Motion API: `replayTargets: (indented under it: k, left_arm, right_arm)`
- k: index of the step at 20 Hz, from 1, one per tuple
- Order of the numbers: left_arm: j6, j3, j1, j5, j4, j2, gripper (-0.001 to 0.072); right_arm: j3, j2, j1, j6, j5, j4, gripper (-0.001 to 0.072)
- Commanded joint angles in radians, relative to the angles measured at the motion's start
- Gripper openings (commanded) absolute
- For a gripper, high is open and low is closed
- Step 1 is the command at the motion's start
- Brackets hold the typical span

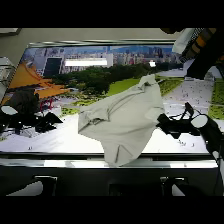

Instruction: Fold the clothes and pants, and hang the long-sleeved shirts on hangers.

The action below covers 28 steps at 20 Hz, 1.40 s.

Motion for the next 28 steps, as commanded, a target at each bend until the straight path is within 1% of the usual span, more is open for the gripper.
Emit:
replayTargets:
  k: [1, 2, 4, 6, 12, 13, 14, 15, 16, 17, 18, 21, 24, 26, 28]
  left_arm:
    - [0.111, -0.049, -0.116, 0.071, -0.080, -0.008, 0.0584]
    - [0.126, -0.048, -0.162, 0.080, -0.093, -0.014, 0.0584]
    - [0.125, -0.048, -0.245, 0.111, -0.113, -0.024, 0.0584]
    - [0.126, -0.048, -0.309, 0.149, -0.165, -0.039, 0.0584]
    - [0.124, -0.048, -0.452, 0.255, -0.275, -0.132, 0.0577]
    - [0.124, -0.048, -0.465, 0.276, -0.293, -0.142, 0.0522]
    - [0.125, -0.045, -0.467, 0.285, -0.313, -0.145, 0.0296]
    - [0.126, -0.037, -0.461, 0.283, -0.328, -0.141, 0.0041]
    - [0.130, -0.023, -0.451, 0.275, -0.330, -0.132, 0.0028]
    - [0.143, -0.001, -0.440, 0.264, -0.330, -0.116, 0.0028]
    - [0.160, 0.026, -0.426, 0.261, -0.330, -0.089, 0.0027]
    - [0.170, 0.142, -0.375, 0.266, -0.329, 0.026, 0.0027]
    - [0.156, 0.307, -0.304, 0.270, -0.329, 0.190, 0.0027]
    - [0.131, 0.416, -0.253, 0.277, -0.328, 0.315, 0.0026]
    - [0.087, 0.508, -0.200, 0.288, -0.305, 0.442, 0.0026]
  right_arm:
    - [0.034, 0.018, -0.079, -0.036, 0.101, -0.055, 0.0037]
    - [0.034, 0.018, -0.076, -0.035, 0.098, -0.055, 0.0037]
    - [0.034, 0.018, -0.076, -0.035, 0.092, -0.053, 0.0037]
    - [0.034, 0.018, -0.076, -0.036, 0.090, -0.053, 0.0037]
    - [0.035, 0.018, -0.076, -0.035, 0.090, -0.051, 0.0037]
    - [0.035, 0.018, -0.076, -0.035, 0.090, -0.050, 0.0036]
    - [0.035, 0.018, -0.076, -0.036, 0.091, -0.044, 0.0036]
    - [0.035, 0.018, -0.076, -0.056, 0.089, -0.019, 0.0036]
    - [0.035, 0.019, -0.076, -0.114, 0.076, 0.032, 0.0035]
    - [0.045, 0.021, -0.076, -0.193, 0.061, 0.096, 0.0035]
    - [0.074, 0.021, -0.076, -0.247, 0.055, 0.138, 0.0034]
    - [0.256, 0.021, -0.076, -0.414, 0.057, 0.266, 0.0034]
    - [0.584, 0.021, -0.076, -0.432, 0.087, 0.322, 0.0034]
    - [0.851, 0.024, -0.076, -0.430, 0.152, 0.312, 0.0034]
    - [1.077, 0.045, -0.076, -0.407, 0.200, 0.284, 0.0034]
